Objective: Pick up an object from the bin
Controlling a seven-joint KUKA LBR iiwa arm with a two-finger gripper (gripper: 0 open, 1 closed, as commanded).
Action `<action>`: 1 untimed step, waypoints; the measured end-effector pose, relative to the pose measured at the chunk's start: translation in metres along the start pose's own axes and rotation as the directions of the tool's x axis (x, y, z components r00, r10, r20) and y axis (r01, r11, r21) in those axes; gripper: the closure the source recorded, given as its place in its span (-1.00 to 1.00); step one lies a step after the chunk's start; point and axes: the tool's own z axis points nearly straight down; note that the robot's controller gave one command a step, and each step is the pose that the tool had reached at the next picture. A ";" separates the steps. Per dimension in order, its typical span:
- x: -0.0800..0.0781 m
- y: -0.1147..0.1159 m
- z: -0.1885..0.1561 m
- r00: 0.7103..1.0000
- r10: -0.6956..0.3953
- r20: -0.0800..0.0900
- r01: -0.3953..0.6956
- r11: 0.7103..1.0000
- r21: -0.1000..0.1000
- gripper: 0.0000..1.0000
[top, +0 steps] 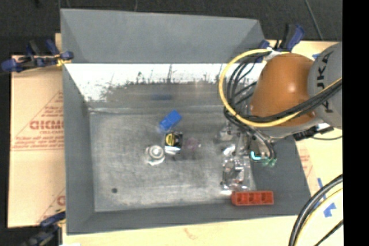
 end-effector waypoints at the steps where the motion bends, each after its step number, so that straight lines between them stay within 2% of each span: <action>1: -0.064 0.058 0.063 0.990 0.139 0.007 -0.139 0.990 -0.004 -1.00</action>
Offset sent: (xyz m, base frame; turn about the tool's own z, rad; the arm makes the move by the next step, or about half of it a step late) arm 0.0633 0.0557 -0.0612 0.1447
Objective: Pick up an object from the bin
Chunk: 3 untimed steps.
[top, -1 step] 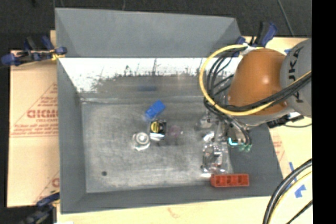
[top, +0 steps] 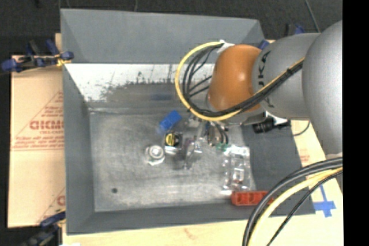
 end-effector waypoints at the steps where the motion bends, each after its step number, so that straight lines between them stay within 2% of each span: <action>1: -0.006 0.030 0.027 0.974 -0.224 0.007 0.224 0.975 0.006 -1.00; 2: -0.009 0.031 0.024 0.974 -0.225 0.014 0.225 0.974 0.004 1.00; 3: -0.031 0.015 -0.116 0.923 -0.384 0.009 0.384 0.923 0.006 1.00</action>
Offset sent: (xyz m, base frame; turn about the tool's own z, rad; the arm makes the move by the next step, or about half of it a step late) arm 0.0068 0.0312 -0.0312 -0.2281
